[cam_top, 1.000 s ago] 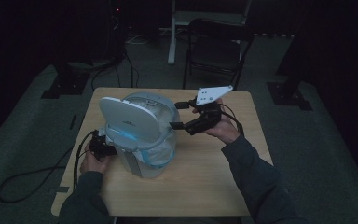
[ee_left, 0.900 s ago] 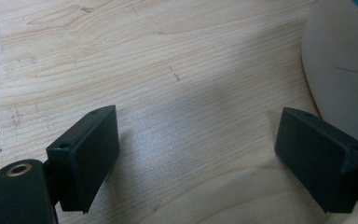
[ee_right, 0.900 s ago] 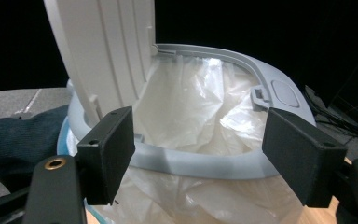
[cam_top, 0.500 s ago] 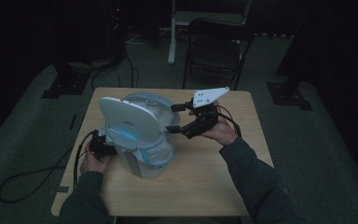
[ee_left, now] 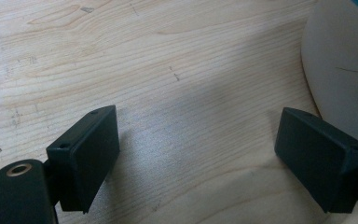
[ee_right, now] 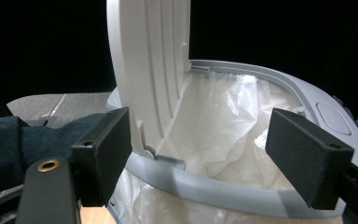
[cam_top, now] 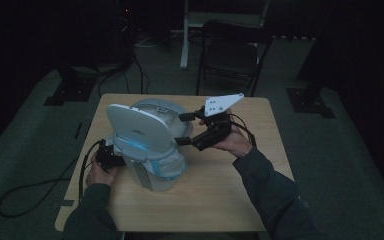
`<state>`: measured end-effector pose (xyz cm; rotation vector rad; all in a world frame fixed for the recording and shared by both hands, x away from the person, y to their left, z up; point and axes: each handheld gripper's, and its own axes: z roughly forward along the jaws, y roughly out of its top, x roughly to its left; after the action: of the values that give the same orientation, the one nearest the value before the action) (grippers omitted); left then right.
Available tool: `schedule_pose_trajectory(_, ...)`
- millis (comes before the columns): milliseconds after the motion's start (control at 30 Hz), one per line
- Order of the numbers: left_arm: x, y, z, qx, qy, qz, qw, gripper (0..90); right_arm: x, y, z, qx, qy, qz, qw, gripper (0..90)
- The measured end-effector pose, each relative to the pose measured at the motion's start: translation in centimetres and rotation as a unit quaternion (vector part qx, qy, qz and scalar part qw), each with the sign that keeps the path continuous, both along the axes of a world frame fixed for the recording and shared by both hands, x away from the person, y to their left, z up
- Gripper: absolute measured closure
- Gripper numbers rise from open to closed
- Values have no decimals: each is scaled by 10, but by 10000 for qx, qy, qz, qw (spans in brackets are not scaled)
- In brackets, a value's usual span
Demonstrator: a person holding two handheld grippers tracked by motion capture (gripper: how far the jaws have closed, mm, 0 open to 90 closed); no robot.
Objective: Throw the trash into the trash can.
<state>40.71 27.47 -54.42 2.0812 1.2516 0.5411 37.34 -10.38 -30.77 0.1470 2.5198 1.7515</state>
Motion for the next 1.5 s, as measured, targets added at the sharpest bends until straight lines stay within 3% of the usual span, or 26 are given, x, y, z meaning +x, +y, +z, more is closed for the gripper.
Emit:
schedule_pose_trajectory(467,0,0,0,-2,4,-6,10000,144,-5,13,5,142,66,196,9997,213)
schedule_pose_trajectory(1500,0,0,0,-2,4,-8,10000,144,-2,17,9,242,90,93,9996,231)
